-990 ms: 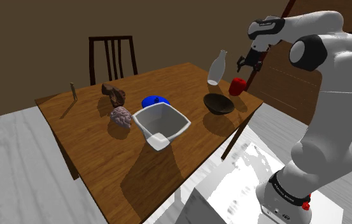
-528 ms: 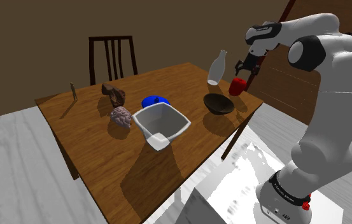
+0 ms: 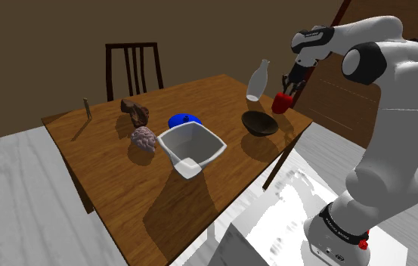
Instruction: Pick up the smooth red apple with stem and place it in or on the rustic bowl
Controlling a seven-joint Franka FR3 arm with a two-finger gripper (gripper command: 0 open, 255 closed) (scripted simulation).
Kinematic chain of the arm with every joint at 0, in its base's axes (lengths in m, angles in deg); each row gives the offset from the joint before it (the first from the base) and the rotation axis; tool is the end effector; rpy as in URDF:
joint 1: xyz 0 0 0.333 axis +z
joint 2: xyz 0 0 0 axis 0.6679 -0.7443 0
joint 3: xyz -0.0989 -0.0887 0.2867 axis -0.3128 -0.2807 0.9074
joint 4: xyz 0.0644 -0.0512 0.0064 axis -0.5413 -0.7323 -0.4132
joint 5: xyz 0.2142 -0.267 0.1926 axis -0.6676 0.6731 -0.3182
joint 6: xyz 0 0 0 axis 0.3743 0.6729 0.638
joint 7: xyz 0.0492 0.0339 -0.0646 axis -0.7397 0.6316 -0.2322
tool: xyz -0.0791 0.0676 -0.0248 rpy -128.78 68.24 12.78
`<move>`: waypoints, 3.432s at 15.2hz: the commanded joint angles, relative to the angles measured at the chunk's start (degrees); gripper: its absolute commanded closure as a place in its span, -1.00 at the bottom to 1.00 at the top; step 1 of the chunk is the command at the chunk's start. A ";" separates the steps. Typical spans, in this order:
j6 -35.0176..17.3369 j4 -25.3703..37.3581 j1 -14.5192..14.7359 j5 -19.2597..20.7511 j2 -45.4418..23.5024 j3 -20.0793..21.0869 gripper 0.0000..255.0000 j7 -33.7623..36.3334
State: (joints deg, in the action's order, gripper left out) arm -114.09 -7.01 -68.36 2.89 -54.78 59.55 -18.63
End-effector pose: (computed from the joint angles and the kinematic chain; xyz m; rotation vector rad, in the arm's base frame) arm 0.5231 -0.4600 0.4059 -2.7488 1.3838 0.0286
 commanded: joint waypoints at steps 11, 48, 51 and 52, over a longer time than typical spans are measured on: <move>2.04 1.65 -0.09 0.23 0.44 -0.12 1.00 0.27; 16.23 -4.34 9.88 7.82 22.73 1.40 1.00 13.25; 16.00 -9.13 12.22 9.38 27.81 2.97 1.00 17.09; 16.03 -10.53 12.91 9.82 29.38 3.57 1.00 18.40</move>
State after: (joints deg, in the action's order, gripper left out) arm -97.47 -14.94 -56.32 12.07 -27.58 62.48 -1.75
